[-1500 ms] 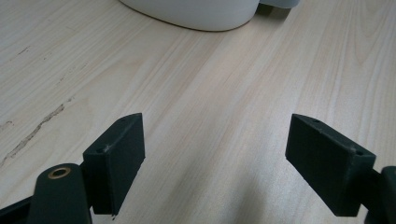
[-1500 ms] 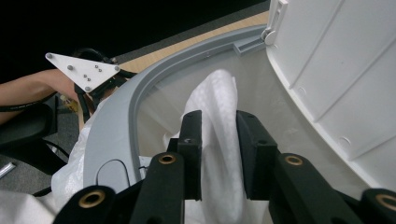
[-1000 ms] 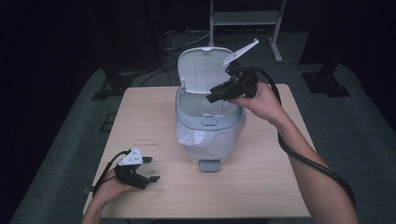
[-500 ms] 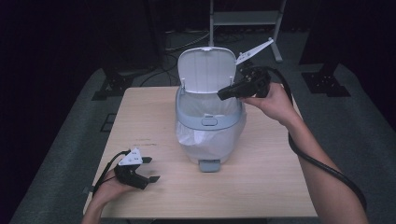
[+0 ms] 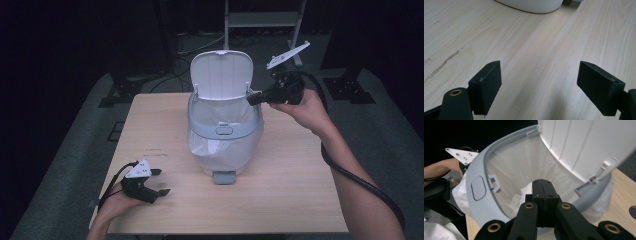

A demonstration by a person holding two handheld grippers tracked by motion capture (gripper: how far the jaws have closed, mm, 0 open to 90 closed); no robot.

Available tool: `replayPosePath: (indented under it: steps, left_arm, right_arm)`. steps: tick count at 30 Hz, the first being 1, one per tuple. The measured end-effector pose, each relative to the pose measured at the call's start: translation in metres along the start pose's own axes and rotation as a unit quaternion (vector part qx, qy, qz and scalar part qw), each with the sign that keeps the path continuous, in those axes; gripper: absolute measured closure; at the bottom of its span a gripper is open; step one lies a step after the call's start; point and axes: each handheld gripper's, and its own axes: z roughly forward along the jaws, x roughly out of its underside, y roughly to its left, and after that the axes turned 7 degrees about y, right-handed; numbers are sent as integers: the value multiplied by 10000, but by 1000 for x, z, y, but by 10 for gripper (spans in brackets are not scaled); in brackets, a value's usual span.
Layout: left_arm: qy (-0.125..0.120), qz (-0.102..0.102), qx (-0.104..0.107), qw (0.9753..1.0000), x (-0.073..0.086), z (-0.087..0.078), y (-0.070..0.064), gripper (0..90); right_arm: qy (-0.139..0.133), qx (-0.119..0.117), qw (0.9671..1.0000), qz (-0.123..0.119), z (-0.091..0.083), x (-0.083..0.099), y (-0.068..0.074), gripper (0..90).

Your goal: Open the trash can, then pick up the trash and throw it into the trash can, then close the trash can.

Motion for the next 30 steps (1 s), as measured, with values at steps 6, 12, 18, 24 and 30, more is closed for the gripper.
replayPosePath:
  steps: [6, 12, 18, 24, 30]
  left_arm:
    - [-5, -14, -21, 10000, 1, -2, -1, 181]
    - [-15, -19, -16, 10000, 1, -2, -1, 181]
    - [-21, -3, -16, 10000, 0, -2, -1, 181]
    - [-33, 10, -17, 10000, -1, -2, 0, 181]
    - [-14, 29, -15, 10000, -1, -2, -1, 181]
  right_arm:
    - [-24, 70, 9999, 98, -6, 7, -6, 897]
    - [-48, 153, 9996, 220, -10, 11, -16, 896]
    - [-56, 285, 9988, 389, -16, 11, -31, 897]
    - [-111, 387, 9976, 567, -19, 11, -44, 898]
    - [-55, 503, 9960, 735, -16, 12, -60, 898]
